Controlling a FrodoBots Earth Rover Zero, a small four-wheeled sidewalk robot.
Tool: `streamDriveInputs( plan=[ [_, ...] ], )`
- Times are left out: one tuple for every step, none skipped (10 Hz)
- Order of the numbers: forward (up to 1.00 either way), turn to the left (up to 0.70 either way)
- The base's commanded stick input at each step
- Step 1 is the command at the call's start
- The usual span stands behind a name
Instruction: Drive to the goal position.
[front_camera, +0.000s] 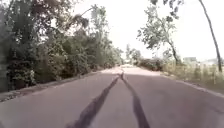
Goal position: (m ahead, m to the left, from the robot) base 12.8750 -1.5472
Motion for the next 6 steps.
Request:
streamDriveInputs(
  plan=[
    [0.70,0.00],
    [0.70,0.00],
    [0.70,0.00],
    [0.70,0.00],
    [0.70,0.00],
    [0.70,0.00]
  ],
)
